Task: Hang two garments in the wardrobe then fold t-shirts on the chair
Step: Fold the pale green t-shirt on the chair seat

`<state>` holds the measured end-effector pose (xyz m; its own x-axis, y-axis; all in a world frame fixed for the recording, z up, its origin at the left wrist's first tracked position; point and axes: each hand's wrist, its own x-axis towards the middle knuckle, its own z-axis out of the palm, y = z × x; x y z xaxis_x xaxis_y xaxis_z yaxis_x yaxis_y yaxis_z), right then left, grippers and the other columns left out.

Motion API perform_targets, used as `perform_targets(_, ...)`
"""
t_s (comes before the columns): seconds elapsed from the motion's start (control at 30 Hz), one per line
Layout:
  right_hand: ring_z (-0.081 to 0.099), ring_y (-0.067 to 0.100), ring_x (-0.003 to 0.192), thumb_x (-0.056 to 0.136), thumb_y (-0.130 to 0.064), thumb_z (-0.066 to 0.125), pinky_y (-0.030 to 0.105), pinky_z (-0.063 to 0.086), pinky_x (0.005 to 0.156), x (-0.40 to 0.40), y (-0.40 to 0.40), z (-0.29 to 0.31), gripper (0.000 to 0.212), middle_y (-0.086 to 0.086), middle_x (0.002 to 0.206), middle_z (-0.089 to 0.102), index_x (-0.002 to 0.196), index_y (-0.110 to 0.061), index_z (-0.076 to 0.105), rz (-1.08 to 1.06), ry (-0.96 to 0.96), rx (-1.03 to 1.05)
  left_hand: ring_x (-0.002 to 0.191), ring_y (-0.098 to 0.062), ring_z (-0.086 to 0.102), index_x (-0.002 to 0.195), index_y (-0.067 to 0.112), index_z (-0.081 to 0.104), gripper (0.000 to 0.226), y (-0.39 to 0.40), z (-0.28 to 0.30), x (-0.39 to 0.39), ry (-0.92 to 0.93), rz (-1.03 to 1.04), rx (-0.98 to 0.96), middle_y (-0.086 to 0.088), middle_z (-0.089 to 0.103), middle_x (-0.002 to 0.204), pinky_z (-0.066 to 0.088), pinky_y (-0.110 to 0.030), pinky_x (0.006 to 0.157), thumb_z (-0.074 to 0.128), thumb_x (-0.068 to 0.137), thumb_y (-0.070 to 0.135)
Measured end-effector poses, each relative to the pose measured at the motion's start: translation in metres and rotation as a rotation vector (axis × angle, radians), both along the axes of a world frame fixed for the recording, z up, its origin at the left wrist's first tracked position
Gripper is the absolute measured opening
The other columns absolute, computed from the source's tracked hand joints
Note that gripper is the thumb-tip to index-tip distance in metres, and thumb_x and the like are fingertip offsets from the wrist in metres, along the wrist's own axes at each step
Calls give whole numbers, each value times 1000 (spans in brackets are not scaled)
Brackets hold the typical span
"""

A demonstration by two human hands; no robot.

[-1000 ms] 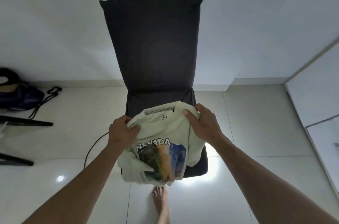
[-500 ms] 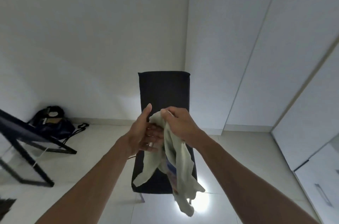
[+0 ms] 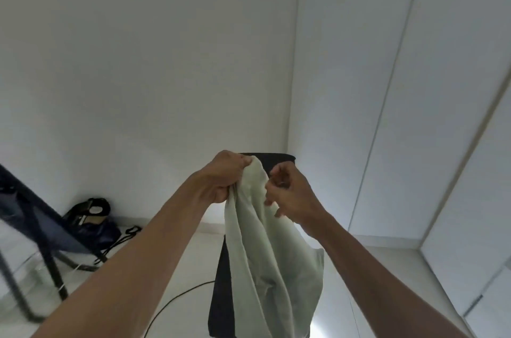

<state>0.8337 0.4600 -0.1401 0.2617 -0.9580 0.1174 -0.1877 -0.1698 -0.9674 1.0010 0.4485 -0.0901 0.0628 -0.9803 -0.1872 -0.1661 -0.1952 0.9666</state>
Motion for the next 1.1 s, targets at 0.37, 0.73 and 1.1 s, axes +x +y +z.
perform_targets(0.37,72,24,101,81,-31,80,49,55,96,30,-17,-14,27,5,104,76,103,-16,75,225,198,-4,77,-19,69,89,0,73,32,24,89,61,-283,-390,-268,-9,71,85,57,-28,68,88,66,18)
perform_targets(0.73,72,17,92,60,-30,95,36,60,84,31,-23,23,47,-1,101,74,100,-21,71,149,432,-82,71,-24,64,67,11,75,24,11,76,175,-824,-27,-435,-16,71,74,50,-38,64,95,56,16)
perform_targets(1.1,40,5,53,88,-42,74,16,32,50,6,-23,52,38,-7,59,49,72,-10,61,-156,340,-323,59,-20,54,59,15,63,29,12,16,227,-975,116,-387,-6,59,58,34,-26,54,78,83,18)
